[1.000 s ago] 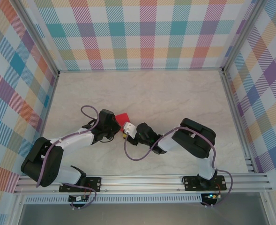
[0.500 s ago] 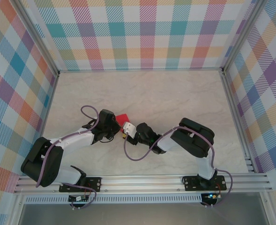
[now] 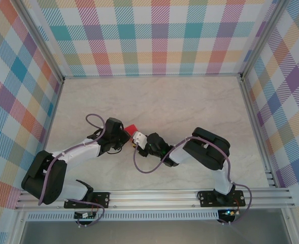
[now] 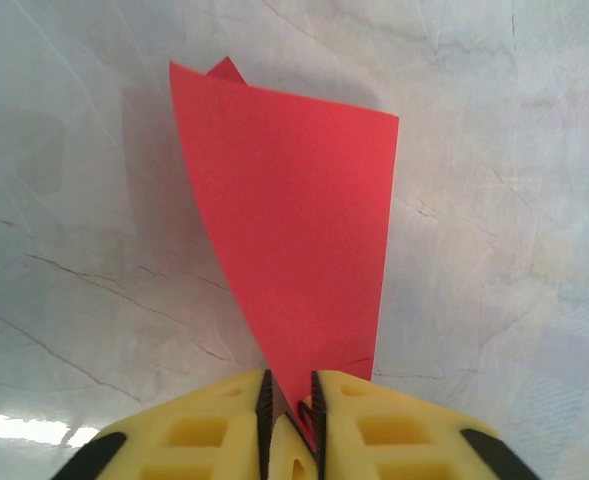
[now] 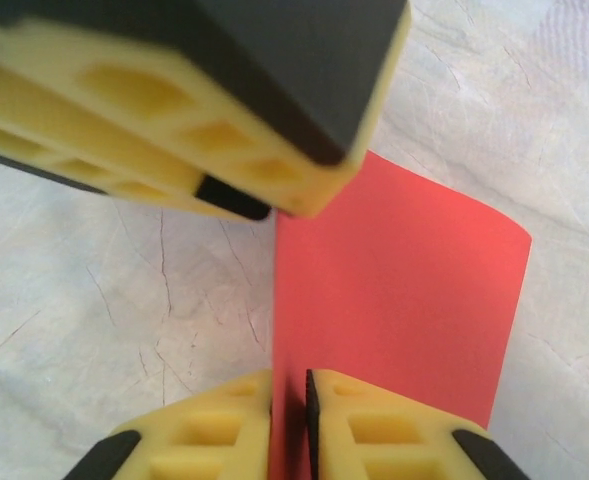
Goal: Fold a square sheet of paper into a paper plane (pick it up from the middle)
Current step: Fold the wing for the fifth time at the center of the table.
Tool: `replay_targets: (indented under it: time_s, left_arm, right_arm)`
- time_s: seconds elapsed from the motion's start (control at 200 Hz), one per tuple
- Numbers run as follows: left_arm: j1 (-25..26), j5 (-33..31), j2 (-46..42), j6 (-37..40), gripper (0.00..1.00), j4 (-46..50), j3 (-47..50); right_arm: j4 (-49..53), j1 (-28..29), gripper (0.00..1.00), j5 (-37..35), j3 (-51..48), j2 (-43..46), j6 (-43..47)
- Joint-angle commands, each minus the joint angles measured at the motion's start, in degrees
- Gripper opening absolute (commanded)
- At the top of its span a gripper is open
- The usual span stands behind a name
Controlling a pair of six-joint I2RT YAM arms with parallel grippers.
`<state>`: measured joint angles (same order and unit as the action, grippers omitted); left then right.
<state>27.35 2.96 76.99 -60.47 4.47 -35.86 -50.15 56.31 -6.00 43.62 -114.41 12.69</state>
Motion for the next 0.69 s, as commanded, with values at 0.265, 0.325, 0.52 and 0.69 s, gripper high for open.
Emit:
replay_targets:
  time_s: [0.265, 0.325, 0.52, 0.69]
  left_arm:
    - [-6.23, -1.95, -6.18, 4.72, 0.45, 6.2, -1.06]
    - [-6.76, -1.92, -6.53, 5.43, 0.48, 6.44, -0.88]
    - [-7.24, -0.53, -6.48, 6.63, 0.54, 4.82, 0.07]
    - [-7.31, 1.37, -5.49, 7.7, 0.55, 2.63, 0.65]
  right_arm:
    - [-2.33, -3.68, 0.07, 5.82, -1.9, 0.84, -14.37]
    - [-2.26, -4.85, 0.06, 7.36, -2.26, 1.3, -17.22]
    - [-1.97, -7.98, 0.05, 12.19, -2.87, 2.5, -25.49]
    - [-2.17, -10.74, 0.04, 16.12, -3.63, 3.58, -32.0]
